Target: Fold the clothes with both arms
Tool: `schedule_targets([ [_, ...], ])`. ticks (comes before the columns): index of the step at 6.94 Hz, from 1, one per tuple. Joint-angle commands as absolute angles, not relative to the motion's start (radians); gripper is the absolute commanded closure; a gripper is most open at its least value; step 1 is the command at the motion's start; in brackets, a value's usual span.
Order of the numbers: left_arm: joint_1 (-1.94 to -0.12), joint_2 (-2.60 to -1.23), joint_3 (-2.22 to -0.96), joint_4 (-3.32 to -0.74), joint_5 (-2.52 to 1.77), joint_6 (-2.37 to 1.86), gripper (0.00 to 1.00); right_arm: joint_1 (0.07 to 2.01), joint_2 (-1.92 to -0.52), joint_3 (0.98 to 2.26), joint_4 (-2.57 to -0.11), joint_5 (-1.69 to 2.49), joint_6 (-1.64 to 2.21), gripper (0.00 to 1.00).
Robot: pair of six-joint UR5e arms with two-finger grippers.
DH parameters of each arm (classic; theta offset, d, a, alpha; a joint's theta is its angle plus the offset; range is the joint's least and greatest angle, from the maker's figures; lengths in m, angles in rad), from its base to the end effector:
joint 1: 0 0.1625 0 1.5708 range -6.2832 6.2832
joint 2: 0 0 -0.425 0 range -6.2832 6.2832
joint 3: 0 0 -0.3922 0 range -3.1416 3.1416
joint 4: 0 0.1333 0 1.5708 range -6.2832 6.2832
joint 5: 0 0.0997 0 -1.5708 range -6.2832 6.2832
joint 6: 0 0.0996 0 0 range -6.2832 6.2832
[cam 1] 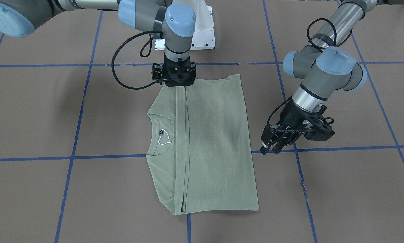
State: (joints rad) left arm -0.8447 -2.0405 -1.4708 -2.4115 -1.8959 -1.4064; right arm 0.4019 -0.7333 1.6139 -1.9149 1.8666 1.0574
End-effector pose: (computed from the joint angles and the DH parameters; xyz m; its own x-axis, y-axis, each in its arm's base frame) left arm 0.3766 -0.5770 0.3397 0.3145 -0.1206 -0.9416 0.4650 0.8843 0.0420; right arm -0.6033 -0.3697 0.1755 0.8055 -0.1681 0.5683 0.1820 0.9827 0.0328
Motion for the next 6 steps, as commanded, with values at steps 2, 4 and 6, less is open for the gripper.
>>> schedule_targets([
  [2, -0.842, -2.037, -1.468, -2.416, -1.896, -1.407, 0.42, 0.402, -0.695, 1.533, -1.948, 1.925, 0.946, 0.0],
  [4, -0.839, -2.037, -1.465, -2.416, -1.896, -1.408, 0.4, 0.402, -0.649, 1.453, -1.948, 1.937, 0.924, 0.0],
  [6, -0.839, -2.037, -1.466, -2.416, -1.896, -1.408, 0.4, 0.403, -0.65, 1.433, -1.948, 1.94, 0.89, 0.0],
])
